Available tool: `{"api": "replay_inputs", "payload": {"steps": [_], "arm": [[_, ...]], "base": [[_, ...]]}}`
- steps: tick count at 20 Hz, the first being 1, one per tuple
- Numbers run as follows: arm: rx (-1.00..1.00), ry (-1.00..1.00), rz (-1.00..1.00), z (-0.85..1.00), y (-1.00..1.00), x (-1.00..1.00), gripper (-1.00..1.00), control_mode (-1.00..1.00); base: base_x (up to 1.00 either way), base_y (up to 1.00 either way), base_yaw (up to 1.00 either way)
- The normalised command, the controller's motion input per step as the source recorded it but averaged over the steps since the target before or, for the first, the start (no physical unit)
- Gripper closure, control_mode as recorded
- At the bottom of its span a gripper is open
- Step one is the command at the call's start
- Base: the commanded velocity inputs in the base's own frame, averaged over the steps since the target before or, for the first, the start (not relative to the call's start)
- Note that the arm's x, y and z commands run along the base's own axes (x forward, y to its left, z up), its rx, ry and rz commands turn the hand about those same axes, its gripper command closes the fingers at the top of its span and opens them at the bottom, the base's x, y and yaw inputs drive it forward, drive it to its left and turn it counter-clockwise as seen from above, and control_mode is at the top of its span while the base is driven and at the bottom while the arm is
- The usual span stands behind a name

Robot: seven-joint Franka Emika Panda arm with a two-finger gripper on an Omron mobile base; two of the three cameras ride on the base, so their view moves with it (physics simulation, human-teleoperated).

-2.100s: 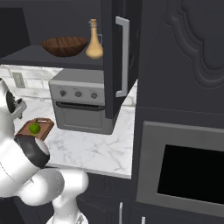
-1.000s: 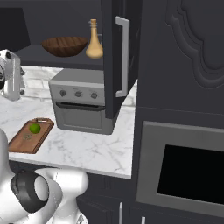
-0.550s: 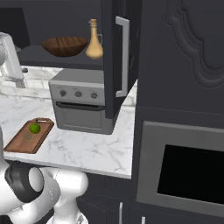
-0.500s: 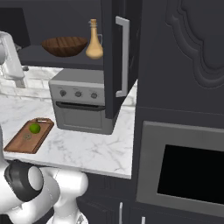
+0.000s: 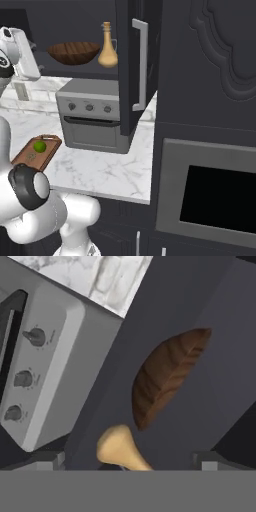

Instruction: Open the cabinet. Place the bowl and condiment on the counter. Then place the lime and garlic on the cutting board.

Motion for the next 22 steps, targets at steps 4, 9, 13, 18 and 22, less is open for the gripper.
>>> {"api": "replay_inputs", "payload": {"steps": [4, 9, 13, 18, 22], "arm": [[0.01, 0.0, 0.01, 0.14, 0.0, 0.08, -1.0, -1.0], [0.1, -0.03, 0.05, -0.09, 0.06, -0.08, -1.0, -1.0], [0.16, -0.07, 0.0, -0.13, 0.01, 0.34, -1.0, -1.0], [0.18, 0.0, 0.0, 0.0, 0.01, 0.44, -1.0, -1.0], [0.18, 0.0, -0.02, 0.02, 0.12, 0.33, -1.0, -1.0]], "base": [[0.0, 0.0, 0.0], [0.0, 0.0, 0.0], [0.0, 0.0, 0.0], [0.0, 0.0, 0.0], [0.0, 0.0, 0.0]]}}
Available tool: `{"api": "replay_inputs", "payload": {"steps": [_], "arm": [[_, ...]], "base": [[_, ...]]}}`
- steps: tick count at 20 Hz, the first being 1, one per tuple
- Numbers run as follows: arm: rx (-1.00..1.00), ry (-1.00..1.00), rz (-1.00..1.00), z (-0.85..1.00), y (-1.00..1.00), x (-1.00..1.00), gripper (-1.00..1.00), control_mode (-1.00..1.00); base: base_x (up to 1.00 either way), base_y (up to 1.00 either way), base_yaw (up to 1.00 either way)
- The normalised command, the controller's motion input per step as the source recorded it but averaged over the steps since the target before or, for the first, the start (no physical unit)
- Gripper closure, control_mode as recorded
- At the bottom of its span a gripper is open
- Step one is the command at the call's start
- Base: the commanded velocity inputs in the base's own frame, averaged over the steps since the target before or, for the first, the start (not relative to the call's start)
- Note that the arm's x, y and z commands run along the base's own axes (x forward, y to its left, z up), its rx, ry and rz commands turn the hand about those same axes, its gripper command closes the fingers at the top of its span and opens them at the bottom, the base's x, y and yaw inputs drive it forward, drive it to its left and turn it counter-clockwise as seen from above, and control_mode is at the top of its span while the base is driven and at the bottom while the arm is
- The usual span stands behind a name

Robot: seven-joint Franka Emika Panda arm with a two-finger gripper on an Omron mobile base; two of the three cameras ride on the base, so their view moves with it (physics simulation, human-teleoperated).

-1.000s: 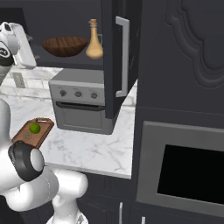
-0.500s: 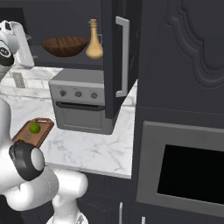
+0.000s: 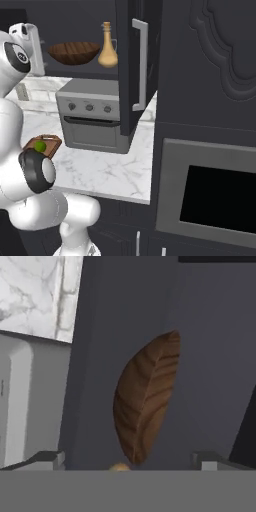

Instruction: Open the cabinet. Place the bowl and condiment on the counter. Then place the lime and garlic on the cutting board.

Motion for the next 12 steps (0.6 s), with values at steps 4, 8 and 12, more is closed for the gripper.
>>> {"api": "replay_inputs", "payload": {"steps": [4, 8, 12], "arm": [[0.19, 0.01, -0.07, 0.01, 0.26, 0.25, -1.0, -1.0], [0.21, 0.07, -0.08, 0.0, 0.24, 0.22, -1.0, -1.0], [0.2, 0.12, -0.11, 0.0, 0.22, 0.22, -1.0, -1.0]], "base": [[0.0, 0.0, 0.0], [0.0, 0.0, 0.0], [0.0, 0.0, 0.0]]}}
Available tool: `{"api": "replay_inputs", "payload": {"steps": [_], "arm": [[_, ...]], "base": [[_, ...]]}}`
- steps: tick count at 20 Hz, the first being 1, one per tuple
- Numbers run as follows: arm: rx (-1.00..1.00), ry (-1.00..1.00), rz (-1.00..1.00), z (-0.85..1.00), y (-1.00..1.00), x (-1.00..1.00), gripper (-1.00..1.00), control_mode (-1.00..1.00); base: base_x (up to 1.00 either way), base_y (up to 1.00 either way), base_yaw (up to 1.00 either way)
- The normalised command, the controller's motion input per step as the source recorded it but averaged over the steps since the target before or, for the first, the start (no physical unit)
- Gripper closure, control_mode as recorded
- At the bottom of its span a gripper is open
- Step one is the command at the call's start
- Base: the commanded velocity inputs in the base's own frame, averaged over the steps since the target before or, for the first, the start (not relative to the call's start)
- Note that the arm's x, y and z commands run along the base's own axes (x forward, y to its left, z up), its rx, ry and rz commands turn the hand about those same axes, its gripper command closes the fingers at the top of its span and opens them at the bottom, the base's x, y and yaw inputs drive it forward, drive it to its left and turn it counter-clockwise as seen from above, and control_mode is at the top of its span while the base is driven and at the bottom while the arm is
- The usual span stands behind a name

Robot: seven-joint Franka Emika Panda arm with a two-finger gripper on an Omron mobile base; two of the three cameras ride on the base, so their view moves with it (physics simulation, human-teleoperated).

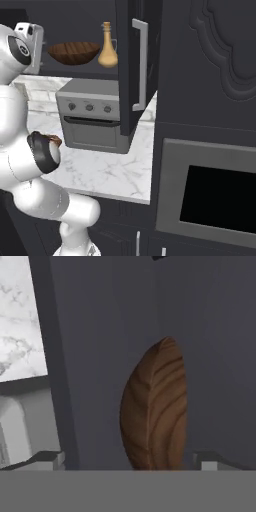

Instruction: Open the cabinet. Place the bowl and condiment on the counter. Then place the lime and garlic on the cutting board.

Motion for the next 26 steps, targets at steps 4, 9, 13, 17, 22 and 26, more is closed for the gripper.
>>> {"api": "replay_inputs", "payload": {"steps": [4, 9, 13, 17, 22, 26], "arm": [[0.16, 0.14, -0.1, 0.0, 0.11, 0.2, -1.0, -1.0], [0.14, 0.12, -0.07, 0.0, 0.01, 0.25, -1.0, -1.0], [0.1, 0.11, -0.04, -0.02, 0.0, 0.33, -1.0, -1.0], [0.06, 0.09, -0.01, -0.19, 0.0, 0.38, -1.0, -1.0], [0.04, 0.07, 0.0, -0.33, 0.0, 0.35, -1.0, -1.0], [0.03, 0.03, 0.0, -0.2, 0.0, 0.32, -1.0, -1.0]], "base": [[0.0, 0.0, 0.0], [0.0, 0.0, 0.0], [0.0, 0.0, 0.0], [0.0, 0.0, 0.0], [0.0, 0.0, 0.0], [0.0, 0.0, 0.0]]}}
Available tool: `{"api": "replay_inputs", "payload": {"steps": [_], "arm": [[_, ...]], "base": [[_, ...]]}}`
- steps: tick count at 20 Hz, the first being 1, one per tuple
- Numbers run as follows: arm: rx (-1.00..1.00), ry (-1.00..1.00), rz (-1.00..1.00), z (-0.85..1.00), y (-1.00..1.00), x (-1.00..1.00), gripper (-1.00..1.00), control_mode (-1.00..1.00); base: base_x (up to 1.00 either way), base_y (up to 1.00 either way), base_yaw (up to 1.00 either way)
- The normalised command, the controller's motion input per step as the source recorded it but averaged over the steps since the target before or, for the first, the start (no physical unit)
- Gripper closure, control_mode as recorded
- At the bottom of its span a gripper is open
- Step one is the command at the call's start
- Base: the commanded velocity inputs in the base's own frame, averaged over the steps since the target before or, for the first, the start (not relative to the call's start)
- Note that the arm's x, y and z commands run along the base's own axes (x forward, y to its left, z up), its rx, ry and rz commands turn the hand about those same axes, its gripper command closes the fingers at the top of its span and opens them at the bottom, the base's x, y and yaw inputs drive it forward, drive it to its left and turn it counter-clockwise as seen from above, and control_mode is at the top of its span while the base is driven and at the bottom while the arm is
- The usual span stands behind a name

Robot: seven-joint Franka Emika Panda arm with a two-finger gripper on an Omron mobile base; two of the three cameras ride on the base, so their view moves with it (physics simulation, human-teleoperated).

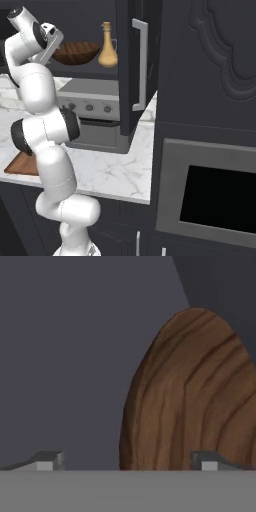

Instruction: Open the cabinet. Place the bowl and condiment on the counter. Then place the lime and garlic on the cutting board.

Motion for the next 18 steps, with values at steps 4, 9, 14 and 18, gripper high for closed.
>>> {"api": "replay_inputs", "payload": {"steps": [4, 9, 14, 18], "arm": [[0.02, 0.01, 0.0, -0.13, 0.0, 0.31, -1.0, -1.0], [0.03, 0.02, 0.0, -0.24, 0.0, 0.25, -1.0, -1.0], [0.03, 0.02, 0.0, -0.18, 0.0, 0.04, 1.0, -1.0], [0.01, 0.02, 0.0, -0.12, 0.01, -0.04, 1.0, -1.0]], "base": [[0.0, 0.0, 0.0], [0.0, 0.0, 0.0], [0.0, 0.0, 0.0], [0.0, 0.0, 0.0]]}}
